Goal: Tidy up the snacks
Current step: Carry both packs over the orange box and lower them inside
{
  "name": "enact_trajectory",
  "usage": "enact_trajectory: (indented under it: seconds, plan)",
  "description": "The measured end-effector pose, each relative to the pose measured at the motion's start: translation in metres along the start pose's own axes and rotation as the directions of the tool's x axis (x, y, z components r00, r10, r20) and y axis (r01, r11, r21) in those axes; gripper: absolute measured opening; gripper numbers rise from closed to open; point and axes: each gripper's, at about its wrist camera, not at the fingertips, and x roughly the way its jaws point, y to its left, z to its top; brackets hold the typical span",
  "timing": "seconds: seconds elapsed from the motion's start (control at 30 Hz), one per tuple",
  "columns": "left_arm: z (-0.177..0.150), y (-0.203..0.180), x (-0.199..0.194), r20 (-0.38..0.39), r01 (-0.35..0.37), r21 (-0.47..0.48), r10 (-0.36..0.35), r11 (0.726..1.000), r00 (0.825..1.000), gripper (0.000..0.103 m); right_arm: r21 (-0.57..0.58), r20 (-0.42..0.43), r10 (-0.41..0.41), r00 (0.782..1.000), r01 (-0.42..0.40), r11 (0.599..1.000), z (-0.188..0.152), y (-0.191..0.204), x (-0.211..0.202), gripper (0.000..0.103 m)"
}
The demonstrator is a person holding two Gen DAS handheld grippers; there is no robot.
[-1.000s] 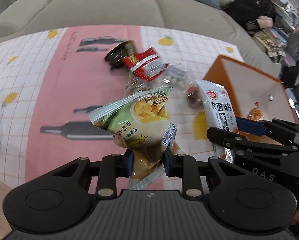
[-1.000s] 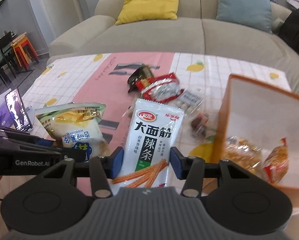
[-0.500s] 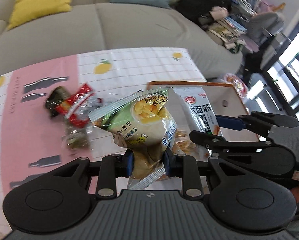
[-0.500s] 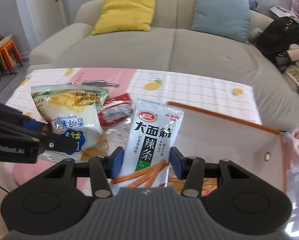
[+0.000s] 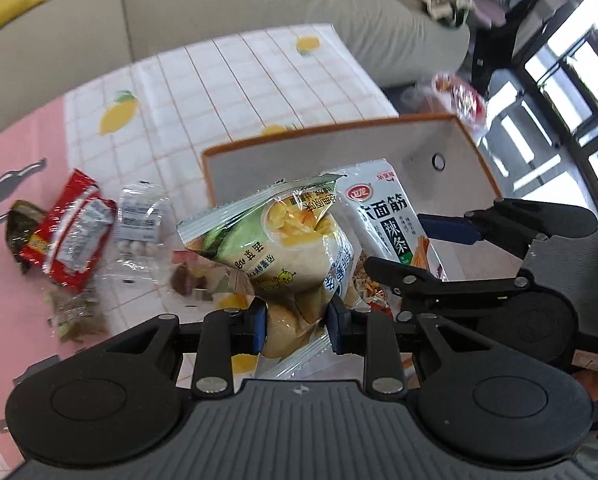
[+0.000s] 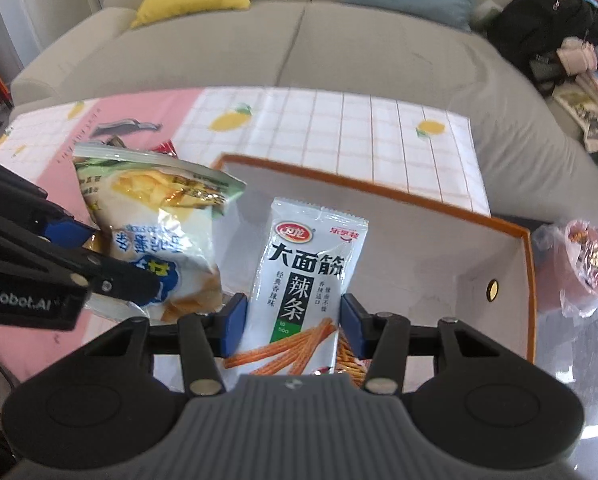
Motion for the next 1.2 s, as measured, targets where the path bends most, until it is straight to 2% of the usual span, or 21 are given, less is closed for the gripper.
enact_trajectory:
  seconds: [0.17,0.57,0.93,1.03,1.2]
  plan:
    - [0.013,-0.006,0.024,-0.054,-0.015,0.024,0.016,1.000,0.998,0.032,-0.034,-0.036,-0.005,0.999,0.004,0.999,-0.001,-0.012,0.024,0.049]
    - [0.032,-0.008,0.071,-0.152,0.004,0.042,0.002,0.999,0.988,0.032,-0.072,-0.090,0.018,0.996,-0.024,0.997,0.000,-0.033,0.066,0.050]
    - [0.047,-0.010,0.088,-0.186,-0.030,0.072,0.043,0.997,0.982,0.033,-0.139,-0.113,0.013,0.994,-0.029,0.990,0.002,-0.026,0.088,0.050]
    - [0.048,-0.010,0.089,-0.183,-0.059,0.078,0.072,0.995,0.981,0.037,-0.138,-0.116,0.015,0.993,-0.031,0.990,0.004,-0.024,0.089,0.050]
    - [0.048,-0.009,0.085,-0.138,-0.109,0.058,0.116,0.992,0.984,0.052,-0.150,-0.115,0.007,0.993,-0.024,0.988,0.003,-0.021,0.086,0.051]
